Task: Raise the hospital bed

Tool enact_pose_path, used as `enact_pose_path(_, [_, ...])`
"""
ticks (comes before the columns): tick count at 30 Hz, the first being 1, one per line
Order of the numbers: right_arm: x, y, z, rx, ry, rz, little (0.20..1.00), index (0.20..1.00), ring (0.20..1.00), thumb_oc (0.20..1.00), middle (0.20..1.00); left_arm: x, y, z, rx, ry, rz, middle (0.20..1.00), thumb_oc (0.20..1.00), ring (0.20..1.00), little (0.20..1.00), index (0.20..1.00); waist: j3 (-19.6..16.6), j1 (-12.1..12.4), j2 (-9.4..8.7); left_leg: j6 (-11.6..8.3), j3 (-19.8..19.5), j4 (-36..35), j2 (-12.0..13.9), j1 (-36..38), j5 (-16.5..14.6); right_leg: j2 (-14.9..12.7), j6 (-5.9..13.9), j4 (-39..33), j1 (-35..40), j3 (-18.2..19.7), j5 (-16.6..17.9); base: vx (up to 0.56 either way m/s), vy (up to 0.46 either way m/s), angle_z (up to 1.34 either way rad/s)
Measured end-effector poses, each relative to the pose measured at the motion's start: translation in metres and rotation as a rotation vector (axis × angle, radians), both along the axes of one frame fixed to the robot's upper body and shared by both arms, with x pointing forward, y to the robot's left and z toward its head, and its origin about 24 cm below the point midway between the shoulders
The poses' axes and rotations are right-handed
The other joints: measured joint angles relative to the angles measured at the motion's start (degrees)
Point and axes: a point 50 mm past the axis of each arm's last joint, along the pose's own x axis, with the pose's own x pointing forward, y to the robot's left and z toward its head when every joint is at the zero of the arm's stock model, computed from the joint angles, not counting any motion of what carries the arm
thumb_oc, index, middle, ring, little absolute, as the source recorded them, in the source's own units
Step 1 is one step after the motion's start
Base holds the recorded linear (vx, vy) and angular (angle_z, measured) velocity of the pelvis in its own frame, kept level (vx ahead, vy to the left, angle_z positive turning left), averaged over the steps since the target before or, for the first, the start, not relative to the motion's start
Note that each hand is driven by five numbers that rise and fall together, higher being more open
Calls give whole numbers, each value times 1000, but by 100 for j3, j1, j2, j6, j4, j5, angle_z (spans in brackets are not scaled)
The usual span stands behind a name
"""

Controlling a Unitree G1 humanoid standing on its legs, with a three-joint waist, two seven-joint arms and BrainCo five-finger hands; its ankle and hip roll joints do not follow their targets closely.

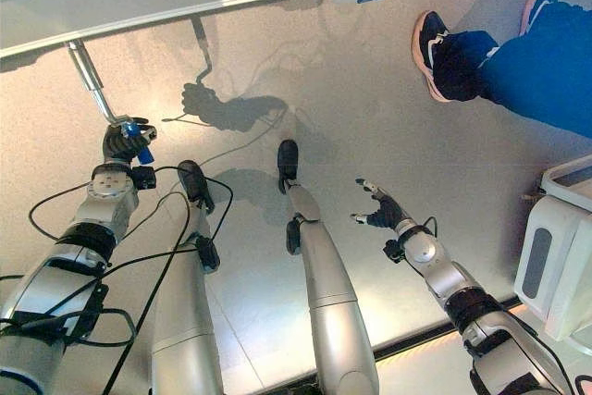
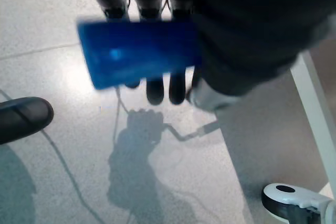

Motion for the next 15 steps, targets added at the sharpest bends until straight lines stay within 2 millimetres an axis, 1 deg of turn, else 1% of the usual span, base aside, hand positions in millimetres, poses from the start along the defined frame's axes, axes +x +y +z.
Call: enact_pose_path(15, [0,3,6,-23,-28,28,1000,1000,1000,1000,1000,1,-1,2,-28,-14,2,200,200,200,200,200,0,13,1,-1,-7,-46,-13,-1,4,-13,-2,0,-14,-7,-2,0,0,0])
